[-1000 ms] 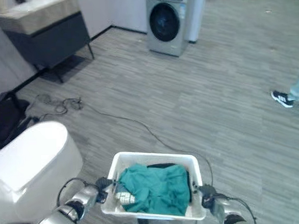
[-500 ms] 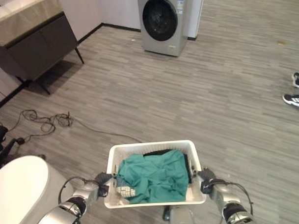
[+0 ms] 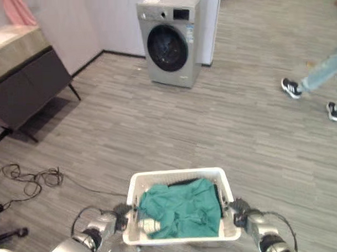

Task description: Grab the laundry basket,head to the washer,open it,put in the laundry and shut it.

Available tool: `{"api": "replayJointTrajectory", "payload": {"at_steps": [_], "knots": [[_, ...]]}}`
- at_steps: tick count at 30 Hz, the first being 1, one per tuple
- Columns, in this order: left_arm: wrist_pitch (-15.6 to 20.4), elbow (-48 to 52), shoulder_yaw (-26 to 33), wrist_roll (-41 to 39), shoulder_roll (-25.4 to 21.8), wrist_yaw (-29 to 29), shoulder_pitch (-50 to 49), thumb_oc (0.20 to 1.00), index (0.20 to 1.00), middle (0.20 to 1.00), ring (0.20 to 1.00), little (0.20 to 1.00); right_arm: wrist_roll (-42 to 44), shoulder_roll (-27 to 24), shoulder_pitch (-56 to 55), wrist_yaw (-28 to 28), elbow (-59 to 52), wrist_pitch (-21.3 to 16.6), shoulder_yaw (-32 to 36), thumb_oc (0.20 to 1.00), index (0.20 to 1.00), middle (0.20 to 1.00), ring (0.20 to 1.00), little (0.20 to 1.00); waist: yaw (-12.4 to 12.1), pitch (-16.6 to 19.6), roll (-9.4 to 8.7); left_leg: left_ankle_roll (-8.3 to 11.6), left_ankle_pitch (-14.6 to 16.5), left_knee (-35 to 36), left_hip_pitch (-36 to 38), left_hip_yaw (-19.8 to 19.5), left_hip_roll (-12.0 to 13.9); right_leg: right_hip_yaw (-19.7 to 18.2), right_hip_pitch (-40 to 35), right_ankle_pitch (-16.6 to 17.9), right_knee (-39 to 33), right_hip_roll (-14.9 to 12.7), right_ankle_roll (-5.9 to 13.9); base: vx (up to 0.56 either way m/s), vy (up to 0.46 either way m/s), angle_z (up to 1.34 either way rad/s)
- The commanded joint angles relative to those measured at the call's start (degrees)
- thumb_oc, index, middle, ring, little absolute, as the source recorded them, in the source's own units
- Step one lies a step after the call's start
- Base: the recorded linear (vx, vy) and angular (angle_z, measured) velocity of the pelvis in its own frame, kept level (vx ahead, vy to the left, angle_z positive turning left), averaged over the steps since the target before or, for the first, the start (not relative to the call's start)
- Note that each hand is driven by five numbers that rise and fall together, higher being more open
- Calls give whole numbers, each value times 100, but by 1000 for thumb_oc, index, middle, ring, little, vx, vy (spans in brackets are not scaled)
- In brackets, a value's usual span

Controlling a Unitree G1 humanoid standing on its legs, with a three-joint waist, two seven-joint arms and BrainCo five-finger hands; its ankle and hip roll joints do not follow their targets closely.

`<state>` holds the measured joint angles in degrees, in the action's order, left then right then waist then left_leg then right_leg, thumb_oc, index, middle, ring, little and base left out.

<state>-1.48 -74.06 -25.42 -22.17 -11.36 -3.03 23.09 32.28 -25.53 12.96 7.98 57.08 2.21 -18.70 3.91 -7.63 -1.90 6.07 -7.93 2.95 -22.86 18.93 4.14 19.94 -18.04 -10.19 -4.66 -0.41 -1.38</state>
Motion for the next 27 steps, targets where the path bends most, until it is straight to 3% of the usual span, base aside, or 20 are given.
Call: {"api": "replayJointTrajectory", "payload": {"at_steps": [1,3,5,6,7,9,10,11,12,13,14,15,16,17,18,21,24,25,26,27], "knots": [[280,217,667,-636,-387,-284,485,200,200,200,200,200,-181,80,-31,669,-77,52,-51,200,200,200,200,200,-438,-144,183,38,-920,-331,672,164,445,-658,249,370,468,-101,416,687,12,-54],[296,268,741,-658,-440,-285,304,200,200,200,200,200,-255,181,-85,701,-91,89,-101,200,200,200,200,200,-561,-6,160,-116,-809,-478,778,-150,262,-859,79,206,579,-181,438,466,65,-59],[291,263,758,-624,-436,-290,215,200,200,200,200,200,-293,259,-115,734,-89,83,-106,200,200,200,200,200,-611,85,125,-198,-693,-597,774,-117,206,-926,49,235,716,-265,486,625,195,-62],[287,251,735,-520,-428,-277,87,200,200,200,200,200,-323,386,-235,772,-42,62,-33,200,200,200,200,200,-655,216,-114,-604,-147,-800,1023,140,-174,-1054,400,1419,2019,-793,938,855,387,-46],[278,261,711,-534,-400,-281,51,200,200,200,200,200,-313,417,-277,810,-67,51,-2,200,200,200,200,200,-667,226,-123,-772,50,-815,1154,179,-322,-1162,628,2073,2674,-962,1070,819,448,-35],[266,367,728,-537,-376,-216,31,200,200,200,200,200,-362,464,-309,799,-240,55,17,200,200,200,200,200,-526,3,96,-1067,484,-698,1859,297,-425,-852,1527,2778,4258,-1429,1155,466,382,3],[266,367,729,-537,-376,-216,32,200,200,200,200,200,-362,463,-308,799,-241,56,17,200,200,200,200,200,-525,-3,89,-1071,487,-699,1864,300,-434,-857,1529,2770,4272,-1439,1159,333,243,10],[270,366,690,-554,-388,-203,73,200,200,200,200,200,-329,461,-274,781,-234,60,17,200,200,200,200,200,-380,-103,193,-1105,559,-639,2043,131,-377,-1142,2042,2420,4617,-991,1064,92,16,-4],[270,365,692,-554,-388,-204,76,200,200,200,200,200,-328,460,-271,782,-233,60,16,200,200,200,200,200,-387,-99,179,-1110,564,-645,2034,143,-392,-1160,2071,2401,4654,-1008,1068,413,53,-6],[288,318,712,-582,-436,-179,276,200,200,200,200,200,-176,487,-196,785,-225,60,94,200,200,200,200,200,-119,-301,199,-1050,714,-549,2540,-133,-504,-1001,2909,1911,3993,-679,956,497,61,26],[281,331,714,-621,-430,-189,285,200,200,200,200,200,-155,512,-204,791,-255,64,80,200,200,200,200,200,-76,-312,211,-1007,867,-543,2725,-162,-533,-827,2925,1760,3693,-898,999,465,40,34],[280,335,716,-626,-433,-188,283,200,200,200,200,200,-154,512,-207,789,-264,66,76,200,200,200,200,200,-46,-326,225,-1019,808,-560,2696,-133,-490,-717,2887,1822,3615,-885,917,690,-177,81],[309,214,715,-553,-384,-181,351,200,200,200,200,200,-76,485,-177,733,-160,43,64,200,200,200,200,200,186,-323,140,-783,1065,-484,3115,-502,-656,-925,3193,1777,1321,-675,920,516,-199,78],[311,211,717,-553,-381,-182,353,200,200,200,200,200,-75,483,-175,734,-158,42,63,200,200,200,200,200,190,-343,155,-779,1072,-482,3139,-507,-640,-911,3147,1795,1279,-658,919,910,-292,81],[364,164,728,-508,-383,-228,460,200,200,200,200,200,-26,470,-171,720,-161,36,126,200,200,200,200,200,339,-331,106,-640,1208,-382,3439,-712,-634,-1105,3418,2128,259,-791,1143,373,-112,65],[371,79,823,-409,-347,-251,456,200,200,200,200,200,-107,487,-214,751,-98,34,163,200,200,200,200,200,361,-282,147,-548,1260,-432,3693,-781,-540,-735,3591,2232,252,-958,1237,447,-152,71],[340,107,778,-398,-235,-282,369,200,200,200,200,200,-63,409,-292,780,-130,76,158,200,200,200,200,200,412,-77,62,-392,1290,-1023,3820,-984,-388,-778,3240,2324,588,-817,1033,549,-281,36],[333,107,751,-409,-201,-287,345,200,200,200,200,200,-11,357,-308,744,-155,76,182,200,200,200,200,200,423,-48,75,-240,1085,-1654,3709,-1034,-205,-761,3082,2276,658,-718,922,653,-535,73],[275,94,656,-449,-144,-273,340,200,200,200,200,200,57,288,-283,670,-159,67,135,200,200,200,200,200,439,-52,50,-33,304,-3041,3137,-1159,70,-741,2751,1996,720,-555,600,437,-414,79],[275,94,656,-449,-147,-273,341,200,200,200,200,200,57,291,-282,670,-159,67,135,200,200,200,200,200,456,-37,32,-35,285,-3035,3115,-1175,51,-731,2765,2000,718,-578,600,390,-470,67]]}}
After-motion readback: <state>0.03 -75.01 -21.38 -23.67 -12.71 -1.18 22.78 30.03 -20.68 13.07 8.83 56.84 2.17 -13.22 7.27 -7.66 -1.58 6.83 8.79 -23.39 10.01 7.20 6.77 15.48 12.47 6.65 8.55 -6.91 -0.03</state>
